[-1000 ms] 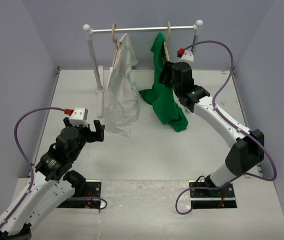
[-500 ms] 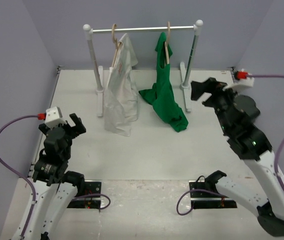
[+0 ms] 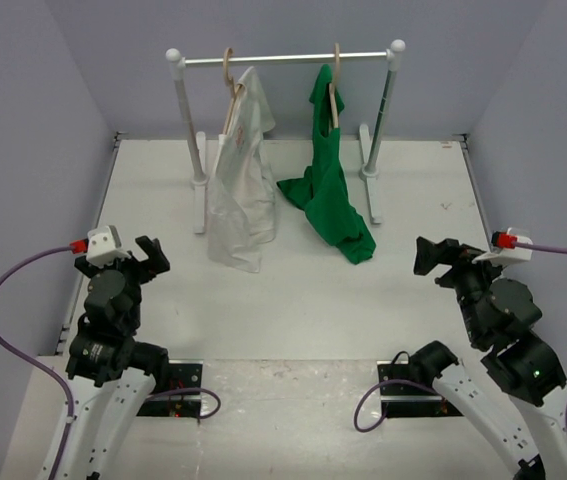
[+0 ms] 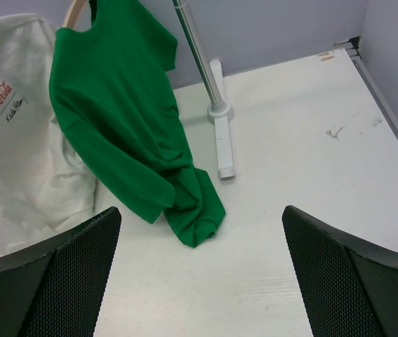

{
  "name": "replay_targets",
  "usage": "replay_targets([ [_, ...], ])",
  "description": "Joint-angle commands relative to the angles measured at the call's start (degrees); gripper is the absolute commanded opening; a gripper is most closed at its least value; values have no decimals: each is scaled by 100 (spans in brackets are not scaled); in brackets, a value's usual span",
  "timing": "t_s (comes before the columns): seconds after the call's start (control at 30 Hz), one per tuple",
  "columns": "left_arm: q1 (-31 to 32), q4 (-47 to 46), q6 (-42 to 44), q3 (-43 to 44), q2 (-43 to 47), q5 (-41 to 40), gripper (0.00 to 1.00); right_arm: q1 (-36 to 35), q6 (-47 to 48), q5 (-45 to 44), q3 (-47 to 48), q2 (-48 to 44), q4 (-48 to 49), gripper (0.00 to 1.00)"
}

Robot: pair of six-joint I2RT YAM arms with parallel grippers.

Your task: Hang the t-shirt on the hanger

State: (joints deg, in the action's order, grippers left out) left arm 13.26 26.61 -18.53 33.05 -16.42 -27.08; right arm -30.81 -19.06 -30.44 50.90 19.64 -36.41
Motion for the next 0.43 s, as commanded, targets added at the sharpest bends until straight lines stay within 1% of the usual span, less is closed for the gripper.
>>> replay_targets([
  [0.0, -19, -349, 139, -27, 111, 223, 100, -23, 13, 28, -329, -131, 2, 99],
  [0.4, 50, -317, 43, -45, 112, 247, 100, -28, -148, -135, -645, -202, -22, 99],
])
